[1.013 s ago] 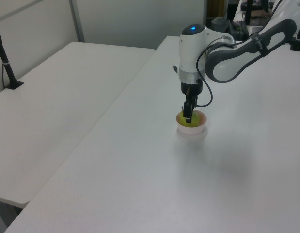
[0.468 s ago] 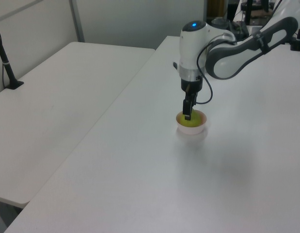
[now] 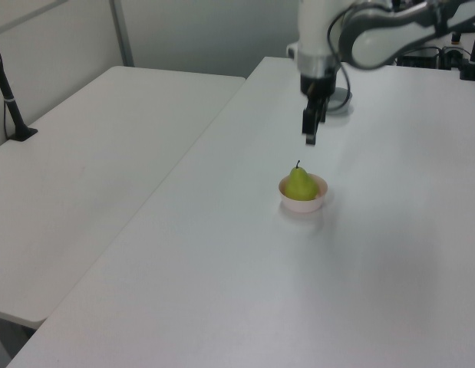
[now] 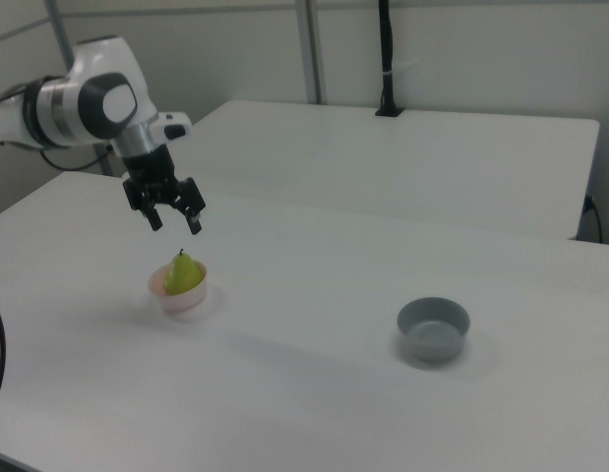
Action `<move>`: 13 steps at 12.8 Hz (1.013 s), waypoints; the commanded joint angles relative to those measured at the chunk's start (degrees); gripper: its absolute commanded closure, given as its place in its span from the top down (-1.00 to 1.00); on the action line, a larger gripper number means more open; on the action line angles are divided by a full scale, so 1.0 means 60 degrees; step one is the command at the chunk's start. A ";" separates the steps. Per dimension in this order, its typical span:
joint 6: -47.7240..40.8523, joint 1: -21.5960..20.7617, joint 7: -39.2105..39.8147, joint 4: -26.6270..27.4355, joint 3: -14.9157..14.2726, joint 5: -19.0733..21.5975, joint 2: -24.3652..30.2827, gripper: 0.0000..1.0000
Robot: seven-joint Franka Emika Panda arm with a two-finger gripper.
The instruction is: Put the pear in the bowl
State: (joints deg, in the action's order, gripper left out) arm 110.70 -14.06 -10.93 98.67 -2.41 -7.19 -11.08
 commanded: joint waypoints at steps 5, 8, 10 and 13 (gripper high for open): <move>-0.2742 0.1491 0.2403 -0.0549 -0.0126 0.0802 0.1583 1.00; -0.3392 0.1831 0.2832 -0.0933 -0.0213 0.0877 0.1861 1.00; -0.3377 0.1831 0.2817 -0.0918 -0.0258 0.0877 0.1890 1.00; -0.3260 0.1801 0.2802 -0.0933 -0.0258 0.0848 0.1832 1.00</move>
State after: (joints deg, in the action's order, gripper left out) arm 91.74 -2.62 5.11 93.18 -3.39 -2.79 -0.18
